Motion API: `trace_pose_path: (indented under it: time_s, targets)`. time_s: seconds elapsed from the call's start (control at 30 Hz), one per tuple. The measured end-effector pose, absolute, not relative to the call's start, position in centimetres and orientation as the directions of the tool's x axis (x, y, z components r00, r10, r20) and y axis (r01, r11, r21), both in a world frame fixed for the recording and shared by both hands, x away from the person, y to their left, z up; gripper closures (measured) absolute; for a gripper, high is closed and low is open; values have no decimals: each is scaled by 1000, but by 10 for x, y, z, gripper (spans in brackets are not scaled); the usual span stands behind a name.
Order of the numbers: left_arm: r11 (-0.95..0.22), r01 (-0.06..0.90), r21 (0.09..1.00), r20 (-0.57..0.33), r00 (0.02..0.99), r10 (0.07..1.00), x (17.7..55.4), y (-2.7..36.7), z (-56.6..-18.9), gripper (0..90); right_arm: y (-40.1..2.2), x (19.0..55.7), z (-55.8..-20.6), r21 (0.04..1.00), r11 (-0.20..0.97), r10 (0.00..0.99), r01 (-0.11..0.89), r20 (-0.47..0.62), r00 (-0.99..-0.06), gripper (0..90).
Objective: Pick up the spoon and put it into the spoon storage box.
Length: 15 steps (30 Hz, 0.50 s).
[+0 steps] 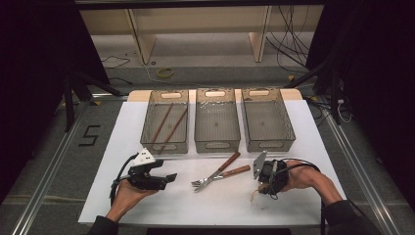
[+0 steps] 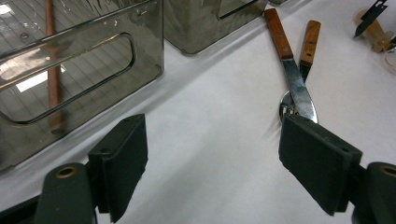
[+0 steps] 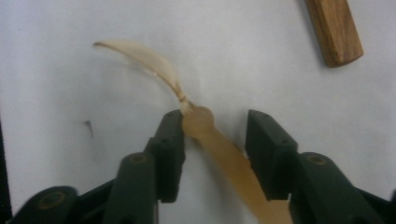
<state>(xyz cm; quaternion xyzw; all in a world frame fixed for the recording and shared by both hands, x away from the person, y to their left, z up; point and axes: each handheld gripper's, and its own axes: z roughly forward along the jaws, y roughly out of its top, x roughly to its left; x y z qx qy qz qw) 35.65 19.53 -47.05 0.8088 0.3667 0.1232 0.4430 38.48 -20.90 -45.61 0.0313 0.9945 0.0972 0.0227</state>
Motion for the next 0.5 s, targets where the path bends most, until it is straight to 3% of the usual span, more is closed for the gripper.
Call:
trace_pose_path:
  time_s: [0.3,0.5]
  targets:
    - [-343,487,803,-125,701,702,358,196,-472,235,-209,383,-456,202,979,5,1,-24,-1000,761]
    - [-338,485,807,-124,699,704,357,197,-471,235,-211,383,-455,213,977,19,10,-42,-999,767]
